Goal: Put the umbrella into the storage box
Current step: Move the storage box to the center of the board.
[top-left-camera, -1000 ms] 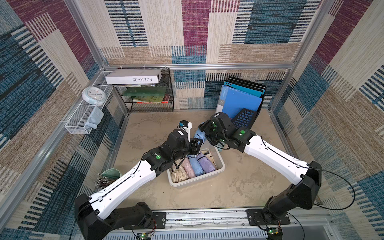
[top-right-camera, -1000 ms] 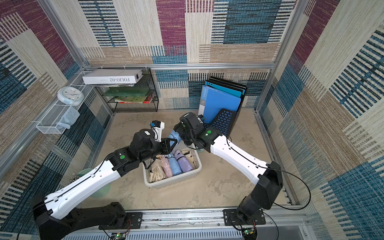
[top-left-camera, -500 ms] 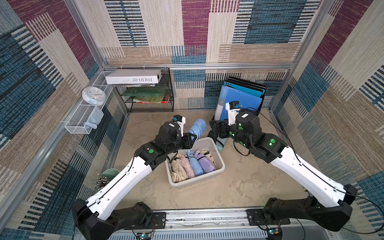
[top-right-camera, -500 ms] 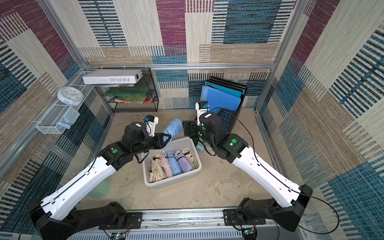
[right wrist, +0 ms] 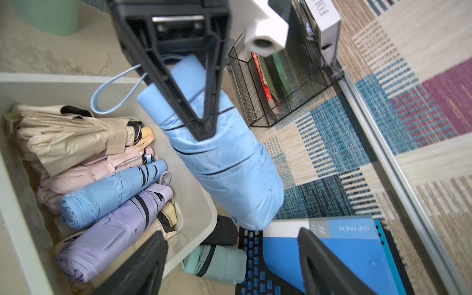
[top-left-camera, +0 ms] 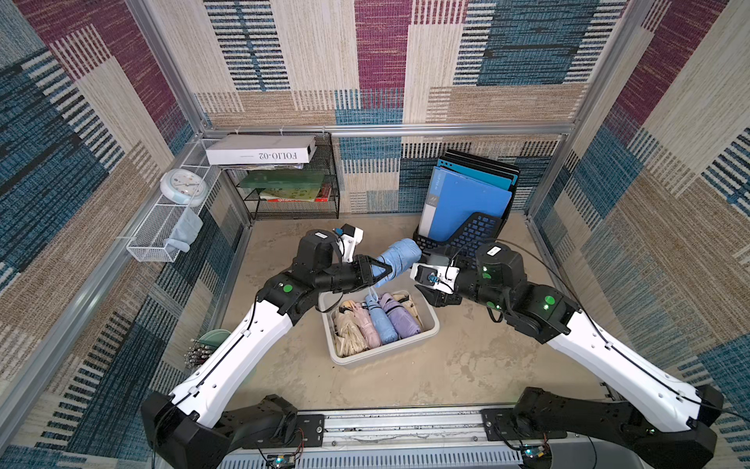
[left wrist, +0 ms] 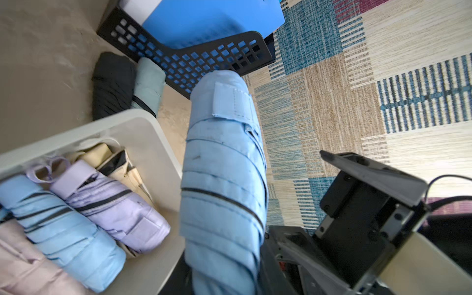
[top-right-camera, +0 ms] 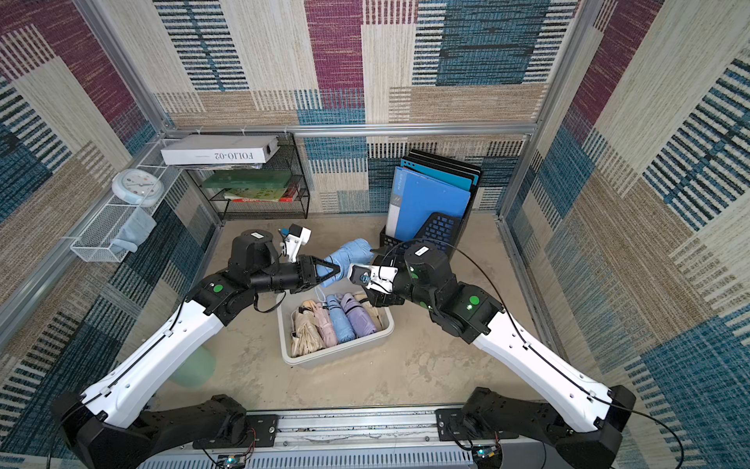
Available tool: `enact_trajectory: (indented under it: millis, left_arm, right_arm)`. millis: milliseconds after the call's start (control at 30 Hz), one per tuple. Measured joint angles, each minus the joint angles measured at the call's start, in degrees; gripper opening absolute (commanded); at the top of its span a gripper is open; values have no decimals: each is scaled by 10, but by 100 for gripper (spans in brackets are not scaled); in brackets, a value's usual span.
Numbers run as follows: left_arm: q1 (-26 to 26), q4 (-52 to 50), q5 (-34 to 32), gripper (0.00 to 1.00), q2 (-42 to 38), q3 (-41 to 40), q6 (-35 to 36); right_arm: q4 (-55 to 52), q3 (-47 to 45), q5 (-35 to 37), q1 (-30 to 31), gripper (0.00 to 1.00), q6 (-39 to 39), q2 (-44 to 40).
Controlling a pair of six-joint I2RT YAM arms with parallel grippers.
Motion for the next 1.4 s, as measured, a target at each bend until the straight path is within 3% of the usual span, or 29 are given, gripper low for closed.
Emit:
enact_trajectory:
  millis: [300,533,833,1133,1267,1300,1333,1400]
  left_arm:
    - [0,61,10,0,-46,-71,-198]
    - [0,84,-4,0,-66,-90,-299]
    - [-5,92,-2,0,-78,-106,-345]
    - [-5,109,-2,0,-80,-116,-375]
    - [-5,111,-4,0,-80,-117,-379]
    - [-5,111,-4,2,-81,-118,-379]
    - [-5,111,-4,11,-82,-118,-379]
    - [-5,111,-5,42,-85,-118,-382]
  right_arm:
    - [132,-94,10,33,75,-137,21]
    - [294,-166,50,42,64,-204,45]
    - [438,-191,85,46,62,-243,90]
    - [487,-203,89,49,42,-250,109]
    - [502,-203,90,50,28,-249,119]
    - [504,-203,90,50,25,-248,120]
    - [505,-203,90,50,22,-245,120]
    - [506,-203,88,50,17,-242,119]
